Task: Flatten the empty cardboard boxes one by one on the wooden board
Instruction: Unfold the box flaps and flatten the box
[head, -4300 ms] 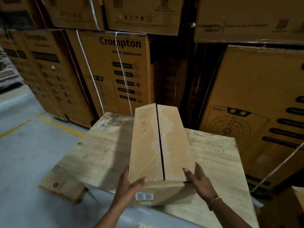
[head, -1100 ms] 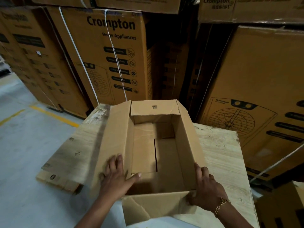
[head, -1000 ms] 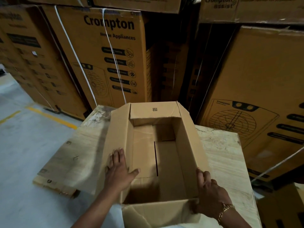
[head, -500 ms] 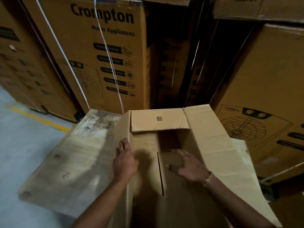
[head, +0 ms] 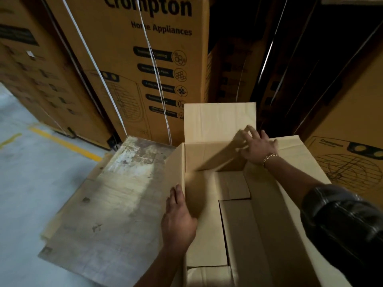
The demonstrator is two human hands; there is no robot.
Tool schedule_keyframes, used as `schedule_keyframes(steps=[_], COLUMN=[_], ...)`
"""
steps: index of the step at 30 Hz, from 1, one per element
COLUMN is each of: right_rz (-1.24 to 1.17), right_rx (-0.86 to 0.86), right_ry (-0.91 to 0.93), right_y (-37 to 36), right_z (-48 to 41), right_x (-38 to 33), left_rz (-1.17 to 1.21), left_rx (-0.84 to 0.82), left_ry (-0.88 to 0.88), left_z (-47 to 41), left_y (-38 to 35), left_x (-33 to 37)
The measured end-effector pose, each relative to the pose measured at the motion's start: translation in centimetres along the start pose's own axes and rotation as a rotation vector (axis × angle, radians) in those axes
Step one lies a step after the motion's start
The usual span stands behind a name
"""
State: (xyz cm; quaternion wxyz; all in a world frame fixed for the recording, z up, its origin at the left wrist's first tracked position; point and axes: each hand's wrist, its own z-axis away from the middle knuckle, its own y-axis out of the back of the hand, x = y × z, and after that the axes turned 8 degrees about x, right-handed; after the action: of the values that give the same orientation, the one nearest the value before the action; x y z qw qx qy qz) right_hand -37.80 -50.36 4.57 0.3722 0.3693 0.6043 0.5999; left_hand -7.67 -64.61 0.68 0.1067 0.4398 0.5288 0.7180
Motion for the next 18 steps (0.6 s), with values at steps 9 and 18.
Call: schedule_keyframes(steps=[9,18], right_rz=[-0.046,-0.149], right_rx=[-0.044,-0.048], right_ry=[-0.039,-0.064], right_y=[-2.7,-3.3], right_z=[-2.2,-0.9], right_x=[0.1,0.5], left_rz=[0.054,-0.026], left_rx=[0.001,-0.044], left_ry=[0.046,0.063], left_z=[-0.1,-0.3], left_y=[-0.3,0.4], left_x=[0.0,0.5])
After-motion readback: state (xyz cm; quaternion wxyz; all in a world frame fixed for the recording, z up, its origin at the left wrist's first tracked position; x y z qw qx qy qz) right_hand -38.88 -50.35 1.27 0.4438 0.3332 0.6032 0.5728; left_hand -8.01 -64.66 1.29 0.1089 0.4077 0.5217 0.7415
